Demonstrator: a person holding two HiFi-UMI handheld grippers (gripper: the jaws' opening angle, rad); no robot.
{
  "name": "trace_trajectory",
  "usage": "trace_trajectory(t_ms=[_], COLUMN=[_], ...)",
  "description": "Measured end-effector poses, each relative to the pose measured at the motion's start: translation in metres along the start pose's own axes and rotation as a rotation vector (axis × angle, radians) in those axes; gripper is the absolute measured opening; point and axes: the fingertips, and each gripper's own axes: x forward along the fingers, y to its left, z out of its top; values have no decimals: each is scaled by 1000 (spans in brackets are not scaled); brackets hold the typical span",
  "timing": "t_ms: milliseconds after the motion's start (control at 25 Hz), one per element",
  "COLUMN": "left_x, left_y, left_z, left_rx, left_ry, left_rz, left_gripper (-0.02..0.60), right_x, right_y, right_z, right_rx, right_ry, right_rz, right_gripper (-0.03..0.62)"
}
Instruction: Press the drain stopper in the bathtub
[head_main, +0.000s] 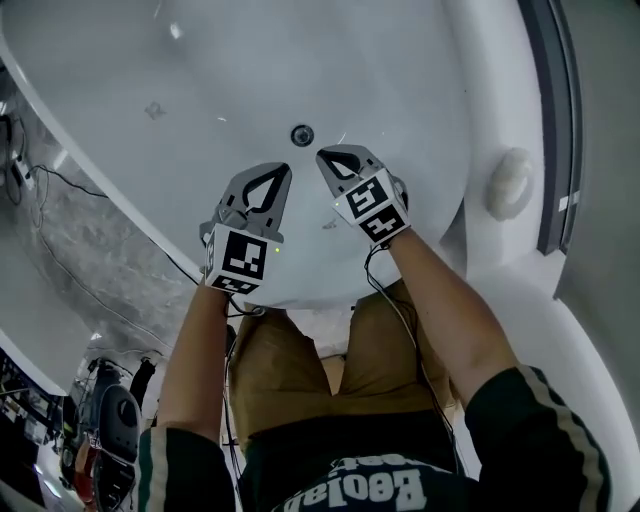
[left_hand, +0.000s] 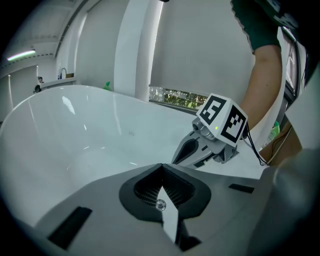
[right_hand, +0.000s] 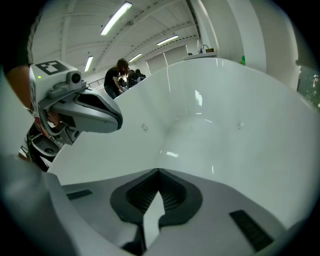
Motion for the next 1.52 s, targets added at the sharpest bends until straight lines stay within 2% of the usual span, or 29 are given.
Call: trace_trajectory(t_ms=[240, 600, 800, 920, 1120, 1240, 1400, 1520], left_x=[-40, -100, -134, -162, -207, -233, -260, -273], left_y=[-3, -6, -7, -1, -15, -20, -25, -28], left_z=[35, 88, 133, 155, 184, 200, 211, 224], left_rx=[0, -47, -6, -9, 21, 6, -23, -11], left_ry=[-41, -119, -157, -193, -246, -272, -305, -332], left_rz=[47, 88, 95, 116, 132, 136, 138, 155], left_gripper=[9, 9, 9, 9, 9, 9, 9, 9], right_x=[-55, -128, -178, -203, -241, -269, -300, -323], right_y=[19, 58, 77, 86, 105, 118, 134, 137], right_z=[50, 124, 156, 180, 208, 227, 240, 244], right_rx=[-20, -68, -99, -113, -168, -190, -180, -162], right_ry=[-86, -212, -252, -293, -341, -370, -413, -443], right_rz=[24, 21, 14, -7, -20, -38, -66, -95], right_gripper=[9, 9, 9, 9, 9, 9, 9, 9])
